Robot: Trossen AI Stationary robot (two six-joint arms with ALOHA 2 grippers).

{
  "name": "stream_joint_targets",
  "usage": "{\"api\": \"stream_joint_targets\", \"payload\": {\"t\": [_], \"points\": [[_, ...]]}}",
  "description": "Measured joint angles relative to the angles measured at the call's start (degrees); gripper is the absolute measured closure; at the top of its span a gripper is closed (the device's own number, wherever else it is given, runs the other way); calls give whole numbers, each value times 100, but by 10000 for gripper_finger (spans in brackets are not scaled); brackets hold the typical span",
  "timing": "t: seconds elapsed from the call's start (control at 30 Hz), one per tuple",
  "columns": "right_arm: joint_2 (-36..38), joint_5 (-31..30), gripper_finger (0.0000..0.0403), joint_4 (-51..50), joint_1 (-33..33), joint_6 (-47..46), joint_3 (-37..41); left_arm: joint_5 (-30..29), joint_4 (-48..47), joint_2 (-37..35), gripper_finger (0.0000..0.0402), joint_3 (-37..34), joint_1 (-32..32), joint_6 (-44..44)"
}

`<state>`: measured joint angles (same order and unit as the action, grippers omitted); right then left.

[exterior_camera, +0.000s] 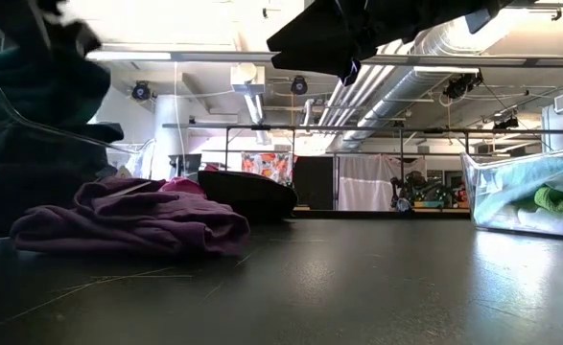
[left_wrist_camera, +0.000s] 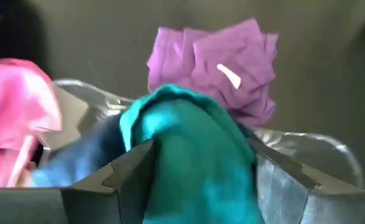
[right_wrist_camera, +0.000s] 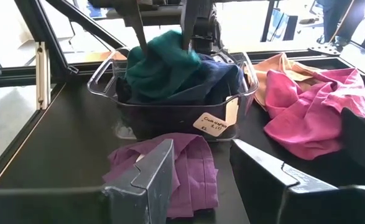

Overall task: Sort towels by color in basket
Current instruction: Put the dark green towel into the left transparent bin

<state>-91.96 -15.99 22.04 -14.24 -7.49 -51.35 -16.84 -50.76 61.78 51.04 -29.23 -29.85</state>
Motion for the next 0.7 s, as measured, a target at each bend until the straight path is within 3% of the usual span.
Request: {"api": "stream_joint_targets", "payload": {"t": [0.2,0.43,0.57,0.7], "points": [[0,0,245,0,0,0,0,-578,-416,-2,174,514,-186,-185],[0,0,245,2,0,3,0,-490,-1294,0,174,366,-421,-1481],[0,0,245,2,0,46,0,-223,-821,9,174,-268,-450,-1829],[-2,0,245,1,0,46,0,56,671,28,174,-1200,-314,-1750]]}}
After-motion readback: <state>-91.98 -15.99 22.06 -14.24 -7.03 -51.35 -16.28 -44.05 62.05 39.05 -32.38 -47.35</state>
